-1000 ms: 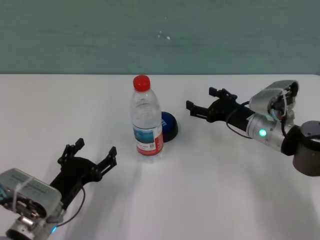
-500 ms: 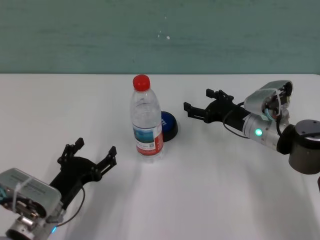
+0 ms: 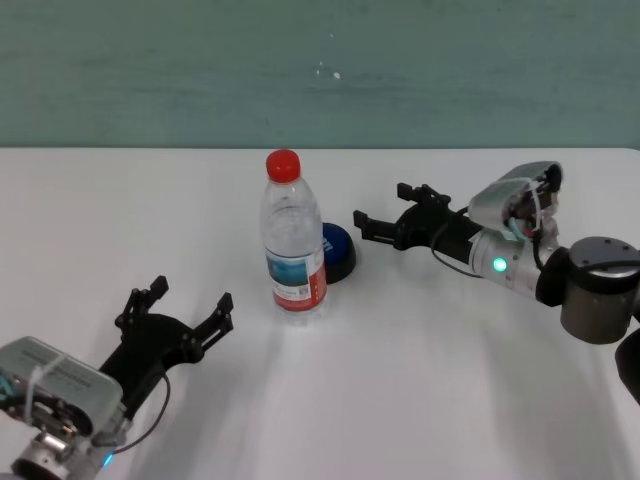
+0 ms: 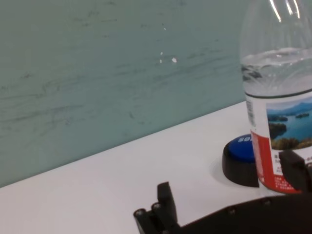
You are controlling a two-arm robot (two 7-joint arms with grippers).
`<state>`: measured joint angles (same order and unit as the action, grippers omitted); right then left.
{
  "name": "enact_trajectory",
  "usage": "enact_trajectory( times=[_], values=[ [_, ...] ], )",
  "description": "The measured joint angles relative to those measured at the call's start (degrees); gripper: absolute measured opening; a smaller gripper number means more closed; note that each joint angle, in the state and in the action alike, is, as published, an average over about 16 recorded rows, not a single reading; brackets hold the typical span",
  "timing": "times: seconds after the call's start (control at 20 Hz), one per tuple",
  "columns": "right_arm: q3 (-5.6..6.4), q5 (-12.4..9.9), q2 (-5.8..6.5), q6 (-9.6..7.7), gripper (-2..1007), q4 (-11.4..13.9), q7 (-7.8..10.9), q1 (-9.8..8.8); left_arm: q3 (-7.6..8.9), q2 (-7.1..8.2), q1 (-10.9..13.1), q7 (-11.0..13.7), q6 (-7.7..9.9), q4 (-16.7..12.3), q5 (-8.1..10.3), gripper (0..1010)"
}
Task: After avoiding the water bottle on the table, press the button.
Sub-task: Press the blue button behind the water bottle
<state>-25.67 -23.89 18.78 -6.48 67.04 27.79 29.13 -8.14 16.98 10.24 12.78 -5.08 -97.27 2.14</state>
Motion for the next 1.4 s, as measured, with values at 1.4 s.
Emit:
enact_trajectory(
  times=[1.4],
  values=[
    [-2.53, 2.3, -3.99, 1.03, 1004, -9.87, 3.25, 5.49, 0.0, 0.0, 0.0, 0.0, 0.0, 0.0, 0.0, 1000]
  ],
)
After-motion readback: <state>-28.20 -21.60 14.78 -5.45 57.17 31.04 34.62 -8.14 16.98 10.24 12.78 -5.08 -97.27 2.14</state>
